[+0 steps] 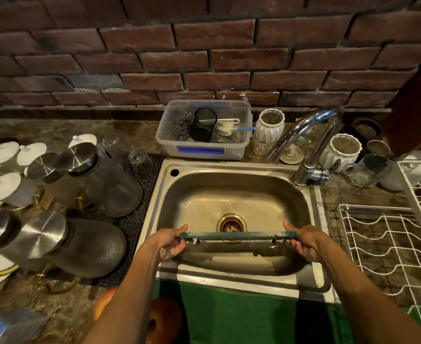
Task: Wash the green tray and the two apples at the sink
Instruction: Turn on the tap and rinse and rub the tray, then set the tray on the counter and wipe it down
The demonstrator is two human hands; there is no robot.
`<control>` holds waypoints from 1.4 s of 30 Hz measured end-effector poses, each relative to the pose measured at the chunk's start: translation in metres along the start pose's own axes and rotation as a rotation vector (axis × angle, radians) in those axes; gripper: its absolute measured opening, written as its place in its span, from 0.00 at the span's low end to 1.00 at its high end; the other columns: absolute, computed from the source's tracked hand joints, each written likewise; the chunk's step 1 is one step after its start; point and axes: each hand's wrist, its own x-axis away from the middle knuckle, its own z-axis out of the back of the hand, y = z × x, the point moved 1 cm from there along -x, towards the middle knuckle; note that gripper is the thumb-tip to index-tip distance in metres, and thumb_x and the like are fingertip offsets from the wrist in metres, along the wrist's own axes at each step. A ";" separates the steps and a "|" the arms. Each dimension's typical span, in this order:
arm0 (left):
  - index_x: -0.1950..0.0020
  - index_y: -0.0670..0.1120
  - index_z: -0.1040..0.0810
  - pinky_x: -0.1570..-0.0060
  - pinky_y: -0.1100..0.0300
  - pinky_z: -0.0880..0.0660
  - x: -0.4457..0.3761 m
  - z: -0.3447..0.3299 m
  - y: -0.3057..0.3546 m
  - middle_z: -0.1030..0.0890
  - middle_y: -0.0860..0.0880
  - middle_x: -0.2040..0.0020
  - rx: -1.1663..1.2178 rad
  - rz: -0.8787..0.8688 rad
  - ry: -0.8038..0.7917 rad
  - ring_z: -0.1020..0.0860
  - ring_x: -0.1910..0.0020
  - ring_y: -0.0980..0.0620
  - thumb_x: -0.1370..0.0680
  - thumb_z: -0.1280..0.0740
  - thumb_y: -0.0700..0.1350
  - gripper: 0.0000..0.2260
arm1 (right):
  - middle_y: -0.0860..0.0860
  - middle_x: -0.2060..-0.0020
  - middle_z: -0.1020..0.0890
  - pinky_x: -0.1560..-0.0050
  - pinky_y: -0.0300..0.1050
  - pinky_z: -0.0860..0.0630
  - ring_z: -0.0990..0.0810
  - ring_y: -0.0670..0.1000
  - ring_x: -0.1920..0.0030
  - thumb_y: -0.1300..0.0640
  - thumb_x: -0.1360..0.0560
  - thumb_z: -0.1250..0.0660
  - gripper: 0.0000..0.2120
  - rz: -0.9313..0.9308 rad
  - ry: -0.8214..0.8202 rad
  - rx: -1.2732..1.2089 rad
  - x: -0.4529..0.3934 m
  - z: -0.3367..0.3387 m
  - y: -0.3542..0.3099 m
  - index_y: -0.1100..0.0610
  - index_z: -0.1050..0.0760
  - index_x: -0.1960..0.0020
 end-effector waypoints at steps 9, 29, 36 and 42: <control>0.50 0.39 0.19 0.68 0.54 0.17 0.041 0.008 -0.041 0.13 0.42 0.60 -0.259 -0.397 0.047 0.15 0.65 0.47 0.21 0.31 0.38 0.02 | 0.60 0.69 0.26 0.76 0.39 0.33 0.31 0.53 0.75 0.52 0.23 0.31 0.14 0.458 0.121 0.104 0.055 0.008 0.063 0.63 0.24 0.57; 0.60 0.52 0.21 0.51 0.48 0.21 0.101 0.023 -0.216 0.18 0.54 0.65 -0.638 -0.703 0.314 0.19 0.60 0.47 0.22 0.31 0.36 0.12 | 0.56 0.70 0.23 0.63 0.45 0.30 0.26 0.52 0.67 0.63 0.22 0.33 0.10 0.602 0.396 0.392 0.093 0.038 0.231 0.62 0.25 0.62; 0.50 0.36 0.17 0.51 0.49 0.22 0.096 0.018 -0.233 0.14 0.39 0.56 -0.862 -0.789 0.434 0.18 0.52 0.39 0.21 0.31 0.38 0.05 | 0.54 0.65 0.20 0.54 0.52 0.24 0.21 0.54 0.61 0.58 0.22 0.32 0.07 0.582 0.531 0.536 0.089 0.030 0.244 0.59 0.24 0.59; 0.55 0.39 0.17 0.58 0.45 0.22 0.101 0.015 -0.233 0.16 0.41 0.61 -1.065 -0.877 0.503 0.18 0.59 0.41 0.20 0.33 0.40 0.08 | 0.52 0.71 0.20 0.62 0.50 0.22 0.21 0.51 0.67 0.54 0.22 0.32 0.10 0.592 0.624 0.654 0.091 0.027 0.252 0.56 0.23 0.62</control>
